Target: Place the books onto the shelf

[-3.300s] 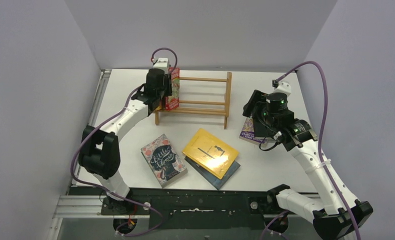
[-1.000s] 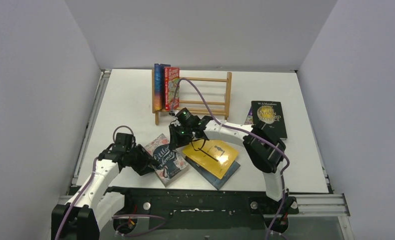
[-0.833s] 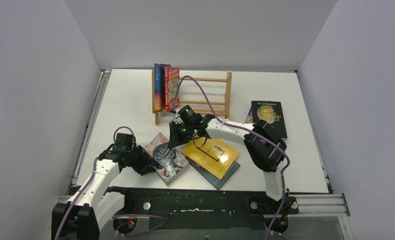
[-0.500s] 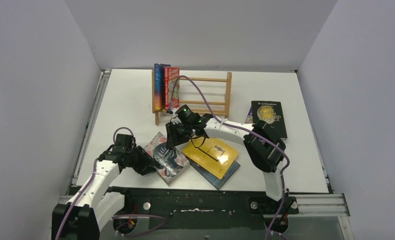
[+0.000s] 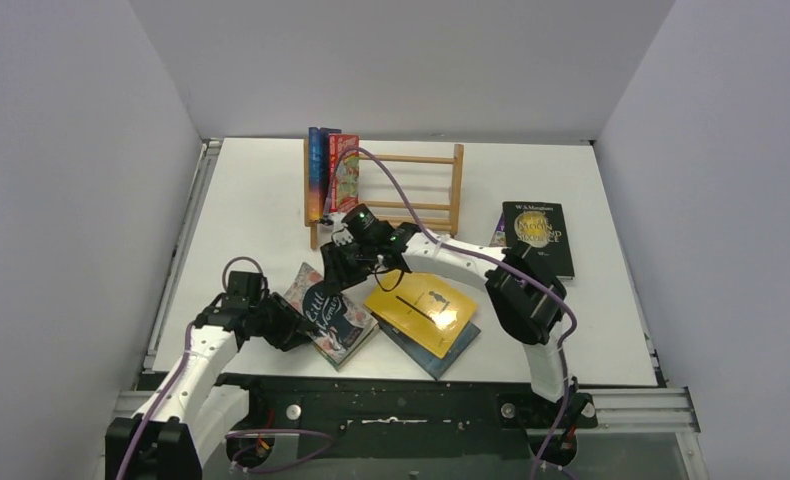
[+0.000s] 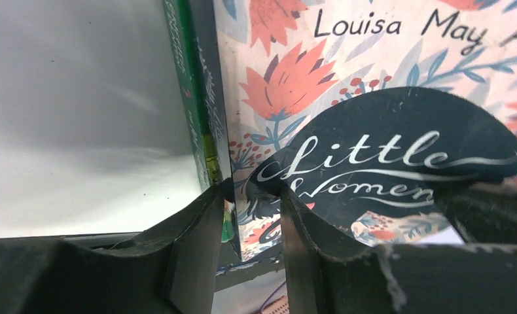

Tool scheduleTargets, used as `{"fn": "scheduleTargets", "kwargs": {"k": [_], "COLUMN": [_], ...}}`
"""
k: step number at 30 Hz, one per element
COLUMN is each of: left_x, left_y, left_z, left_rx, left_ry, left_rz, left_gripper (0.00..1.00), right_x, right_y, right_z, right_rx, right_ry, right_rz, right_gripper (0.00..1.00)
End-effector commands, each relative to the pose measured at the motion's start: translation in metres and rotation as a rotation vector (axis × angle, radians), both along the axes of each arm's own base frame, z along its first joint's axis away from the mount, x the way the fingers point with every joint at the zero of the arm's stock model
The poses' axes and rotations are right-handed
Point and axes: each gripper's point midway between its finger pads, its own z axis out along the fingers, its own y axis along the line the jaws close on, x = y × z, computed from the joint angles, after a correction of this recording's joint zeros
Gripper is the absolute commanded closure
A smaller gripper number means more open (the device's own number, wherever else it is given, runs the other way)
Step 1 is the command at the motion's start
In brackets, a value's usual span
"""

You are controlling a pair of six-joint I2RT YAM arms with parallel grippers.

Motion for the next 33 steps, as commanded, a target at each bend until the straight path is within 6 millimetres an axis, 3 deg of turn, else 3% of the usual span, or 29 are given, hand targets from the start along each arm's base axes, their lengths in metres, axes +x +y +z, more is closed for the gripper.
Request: {"fn": "scheduleTargets", "kwargs": {"k": [1, 5, 9, 10, 12, 15, 18, 21, 27, 31, 33], "left_x": [0.038, 0.040, 0.044, 0.045, 0.049, 0.056, 0.060, 0.061, 0.051, 0.058, 0.068], "left_y": [-0.005, -0.002, 0.002, 0.004, 0.008, 0.014, 0.022, 0.030, 0.034, 0.044, 0.035], "left_z": [0.020, 0.020, 0.024, 0.026, 0.033, 0.053, 0.080, 0.115, 0.185, 0.253, 0.283], "left_rx": [-0.057, -0.045, -0.035, -0.032, -0.023, -0.007, 0.027, 0.074, 0.145, 0.277, 0.262], "left_ry": [-0.167, -0.165, -0.177, -0.184, -0.212, -0.268, -0.332, -0.432, -0.688, -0.902, -0.975], "left_rz": [0.039, 0.047, 0.064, 0.072, 0.086, 0.099, 0.109, 0.103, 0.022, -0.055, -0.121], "left_gripper": [0.68, 0.68, 0.68, 0.68, 0.65, 0.54, 0.37, 0.25, 0.18, 0.09, 0.08], "right_x": [-0.054, -0.050, -0.037, -0.032, -0.021, 0.002, 0.014, 0.011, 0.008, 0.032, 0.048], "right_y": [0.034, 0.030, 0.025, 0.023, 0.018, 0.007, -0.001, -0.010, -0.033, -0.055, -0.068], "right_z": [0.012, 0.007, 0.012, 0.017, 0.029, 0.065, 0.111, 0.152, 0.215, 0.259, 0.280], "right_rx": [0.046, 0.020, 0.008, 0.013, 0.033, 0.141, 0.269, 0.363, 0.476, 0.563, 0.600], "right_ry": [0.046, 0.019, -0.023, -0.034, -0.051, -0.056, -0.068, -0.091, -0.166, -0.238, -0.283], "right_rz": [0.202, 0.177, 0.125, 0.107, 0.070, 0.018, 0.029, 0.084, 0.088, -0.025, -0.108], "right_gripper": [0.67, 0.71, 0.94, 1.00, 1.00, 1.00, 1.00, 1.00, 1.00, 1.00, 1.00]}}
